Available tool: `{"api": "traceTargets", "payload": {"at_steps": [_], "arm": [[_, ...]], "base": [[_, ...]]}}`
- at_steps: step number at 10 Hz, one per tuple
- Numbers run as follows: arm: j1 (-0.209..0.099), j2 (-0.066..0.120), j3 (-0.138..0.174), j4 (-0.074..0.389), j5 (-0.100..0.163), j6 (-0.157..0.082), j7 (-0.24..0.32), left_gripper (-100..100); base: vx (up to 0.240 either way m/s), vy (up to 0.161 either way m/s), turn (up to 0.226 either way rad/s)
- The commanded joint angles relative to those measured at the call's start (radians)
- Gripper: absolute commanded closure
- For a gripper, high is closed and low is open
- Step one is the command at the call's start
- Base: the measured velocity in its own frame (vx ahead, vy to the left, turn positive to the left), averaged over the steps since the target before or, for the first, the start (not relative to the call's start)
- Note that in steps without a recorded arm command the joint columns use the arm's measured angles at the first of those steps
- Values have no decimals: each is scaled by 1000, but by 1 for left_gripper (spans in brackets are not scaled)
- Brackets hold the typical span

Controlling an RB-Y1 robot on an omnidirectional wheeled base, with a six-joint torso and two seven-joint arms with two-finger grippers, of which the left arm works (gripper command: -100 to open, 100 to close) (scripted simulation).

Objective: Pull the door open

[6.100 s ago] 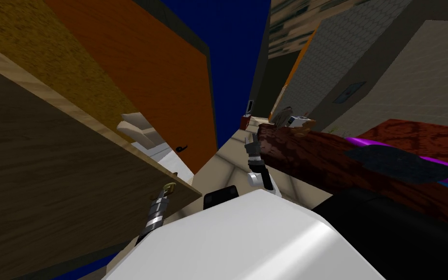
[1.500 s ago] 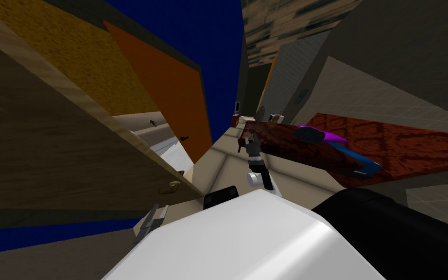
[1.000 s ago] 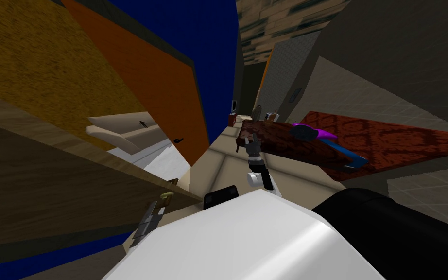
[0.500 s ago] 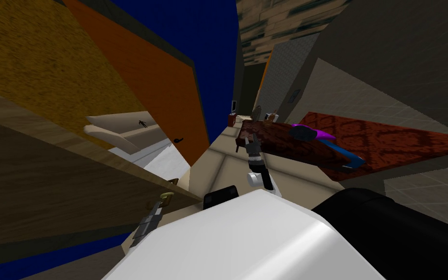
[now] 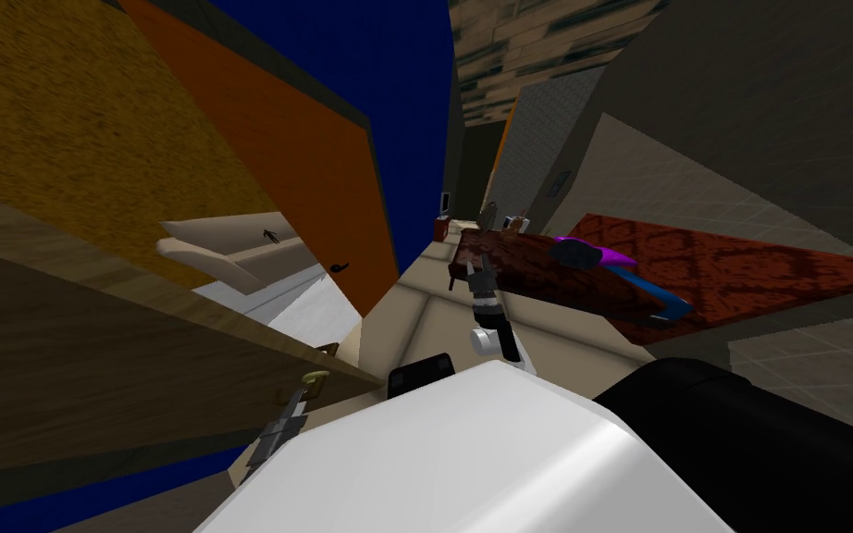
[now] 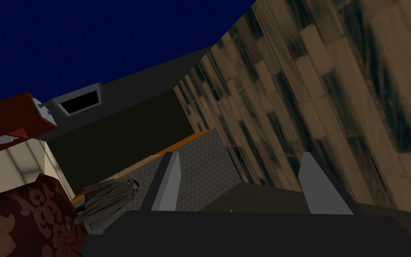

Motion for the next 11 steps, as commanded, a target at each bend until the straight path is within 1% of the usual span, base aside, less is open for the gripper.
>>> {"api": "traceTargets", "payload": {"at_steps": [1, 2, 3, 4, 5, 6, 7, 8, 9, 11], "arm": [[-13, -6, -12, 38, -11, -28, -2, 100], [-12, -6, -13, 47, -14, -39, -3, 100], [-11, -6, -16, 65, -21, -61, -7, 100], [-8, -6, -21, 93, -32, -98, -14, 100], [-8, -6, -21, 93, -32, -98, -14, 100], [-5, -5, -25, 123, -44, -137, -20, 100], [-5, -5, -25, 117, -44, -137, -20, 100], [-5, -5, -25, 123, -44, -137, -20, 100], [-3, -5, -28, 142, -52, -163, -24, 100], [-3, -5, -28, 156, -52, -163, -24, 100]], "base": [[-11, 0, 1], [-9, -2, -5], [-3, -15, -34], [-14, -17, -36], [-16, -12, 0], [-11, 1, -10], [-10, 8, -19], [0, 0, 0], [-11, 10, -13], [-5, 3, -6]]}}
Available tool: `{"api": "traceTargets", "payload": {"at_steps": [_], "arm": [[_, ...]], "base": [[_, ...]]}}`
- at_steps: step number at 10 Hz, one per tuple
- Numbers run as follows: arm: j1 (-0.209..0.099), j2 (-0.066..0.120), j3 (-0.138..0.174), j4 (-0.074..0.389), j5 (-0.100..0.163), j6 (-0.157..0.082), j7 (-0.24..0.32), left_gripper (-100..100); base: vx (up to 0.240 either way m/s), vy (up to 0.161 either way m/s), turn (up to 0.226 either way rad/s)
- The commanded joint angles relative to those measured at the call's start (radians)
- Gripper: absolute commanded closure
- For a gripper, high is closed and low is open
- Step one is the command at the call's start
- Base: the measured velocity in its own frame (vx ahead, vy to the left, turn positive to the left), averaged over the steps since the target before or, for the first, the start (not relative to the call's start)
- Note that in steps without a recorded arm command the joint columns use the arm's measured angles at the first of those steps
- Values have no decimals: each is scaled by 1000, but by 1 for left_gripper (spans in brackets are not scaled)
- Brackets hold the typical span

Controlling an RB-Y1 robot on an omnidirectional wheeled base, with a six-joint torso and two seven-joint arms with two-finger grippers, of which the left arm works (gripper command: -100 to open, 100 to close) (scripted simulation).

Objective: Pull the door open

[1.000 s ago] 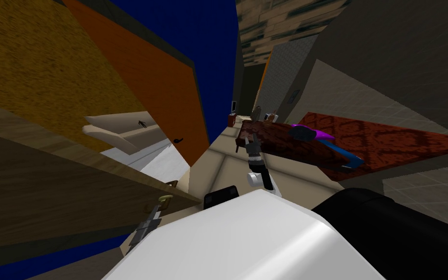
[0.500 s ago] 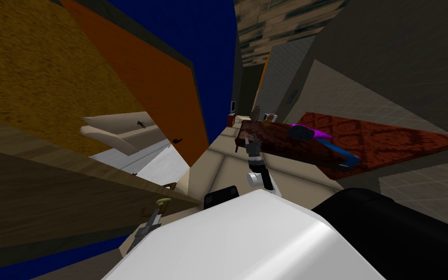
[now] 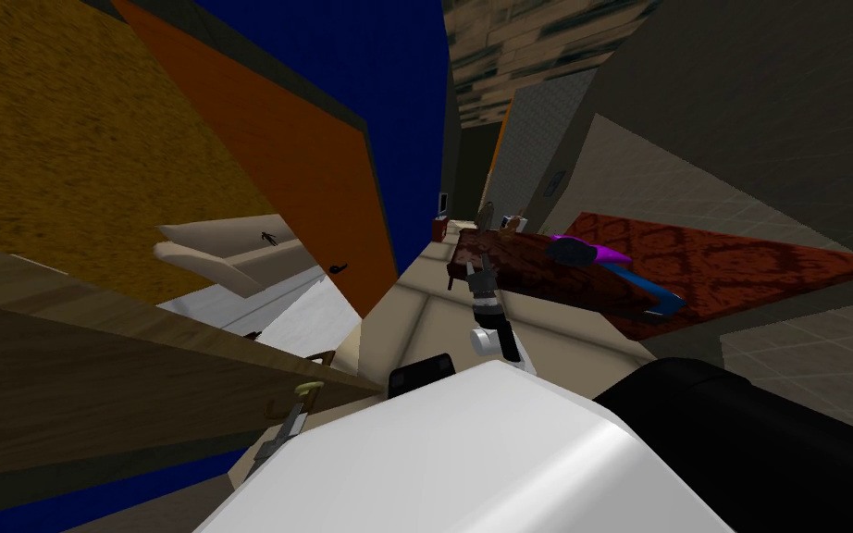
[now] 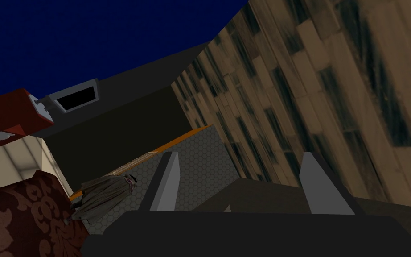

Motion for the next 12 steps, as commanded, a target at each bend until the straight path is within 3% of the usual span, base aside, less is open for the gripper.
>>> {"api": "traceTargets", "payload": {"at_steps": [1, 2, 3, 4, 6, 8, 10, 12], "arm": [[50, -17, -9, -50, -7, 50, 9, 100], [52, -17, -9, -92, -7, 50, 9, 100], [52, -17, -9, -105, -7, 50, 9, 100], [56, -16, -13, -76, -18, 10, 3, 100], [56, -16, -13, -53, -18, 10, 3, 100], [56, -16, -13, -76, -18, 10, 3, 100], [61, -14, -18, -41, -31, -41, -5, 100], [63, -14, -19, -33, -34, -53, -6, 100]], "base": [[-5, -4, -13], [-10, -7, 14], [-8, -2, 11], [-17, 27, -36], [-12, 24, -13], [-7, -1, 7], [-28, 40, -20], [-30, 42, -7]]}}
